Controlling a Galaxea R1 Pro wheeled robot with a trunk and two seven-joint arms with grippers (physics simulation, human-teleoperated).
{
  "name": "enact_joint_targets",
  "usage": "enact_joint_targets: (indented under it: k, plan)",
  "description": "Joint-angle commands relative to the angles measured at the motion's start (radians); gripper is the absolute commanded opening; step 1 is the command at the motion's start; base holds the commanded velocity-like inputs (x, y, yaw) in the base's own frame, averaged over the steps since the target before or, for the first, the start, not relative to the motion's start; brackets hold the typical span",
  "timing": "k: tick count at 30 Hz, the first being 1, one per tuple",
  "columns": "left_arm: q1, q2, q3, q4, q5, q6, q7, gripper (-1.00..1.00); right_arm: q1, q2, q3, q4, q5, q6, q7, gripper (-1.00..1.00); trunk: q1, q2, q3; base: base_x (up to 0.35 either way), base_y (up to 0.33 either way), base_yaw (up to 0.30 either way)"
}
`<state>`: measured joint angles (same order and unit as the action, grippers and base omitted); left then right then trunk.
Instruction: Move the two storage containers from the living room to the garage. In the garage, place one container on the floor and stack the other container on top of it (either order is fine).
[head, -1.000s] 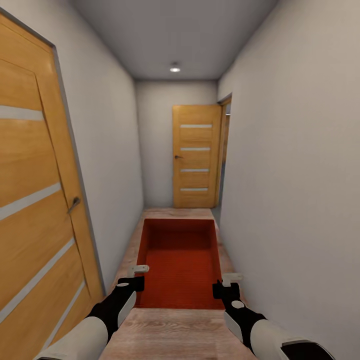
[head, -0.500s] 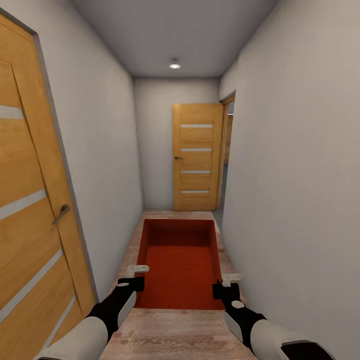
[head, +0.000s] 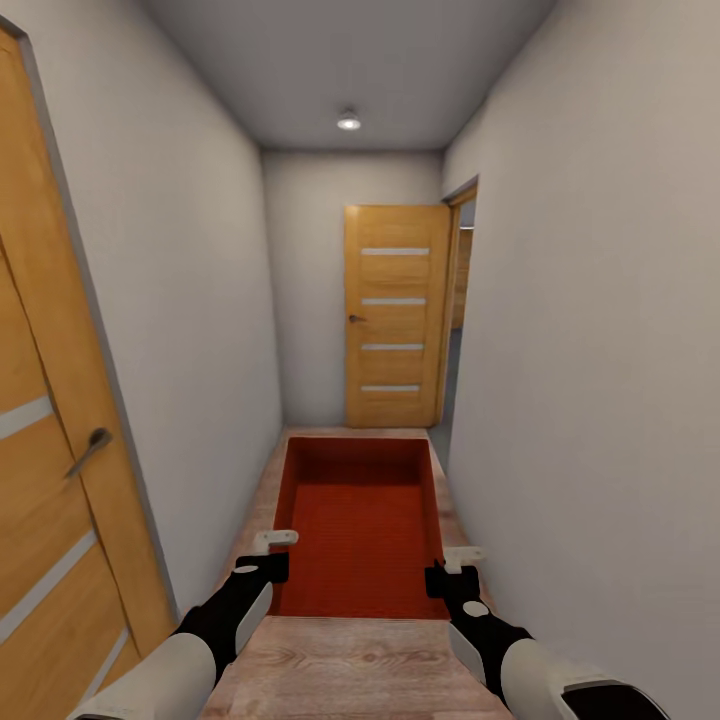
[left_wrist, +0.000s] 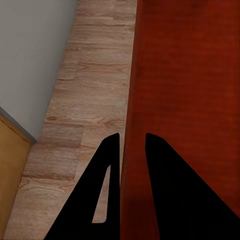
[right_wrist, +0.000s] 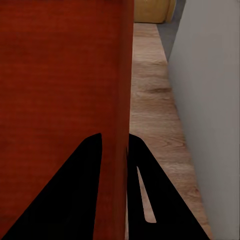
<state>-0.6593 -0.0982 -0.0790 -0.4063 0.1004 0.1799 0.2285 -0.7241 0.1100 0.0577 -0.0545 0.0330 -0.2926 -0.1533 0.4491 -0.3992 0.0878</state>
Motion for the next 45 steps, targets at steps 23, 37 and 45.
enact_joint_targets:
  k: [23,37,45]
  plan:
    - [0.0,0.006,0.067,-0.005,-0.016,-0.062,0.035,-1.0,0.0,0.0,-0.053,0.001,0.013,0.002,0.017,-1.0,0.001,-0.001,0.0,0.322,0.065,0.0]
    - [0.0,0.005,0.065,-0.005,-0.016,-0.062,0.035,-1.0,0.0,0.0,-0.053,0.001,0.013,0.006,0.017,-1.0,0.001,-0.001,0.0,0.322,0.116,0.0]
    - [0.0,0.005,0.066,-0.004,-0.016,-0.062,0.035,-1.0,0.0,0.0,-0.053,0.001,0.013,0.003,0.017,-1.0,0.001,-0.001,0.0,0.322,0.086,0.0]
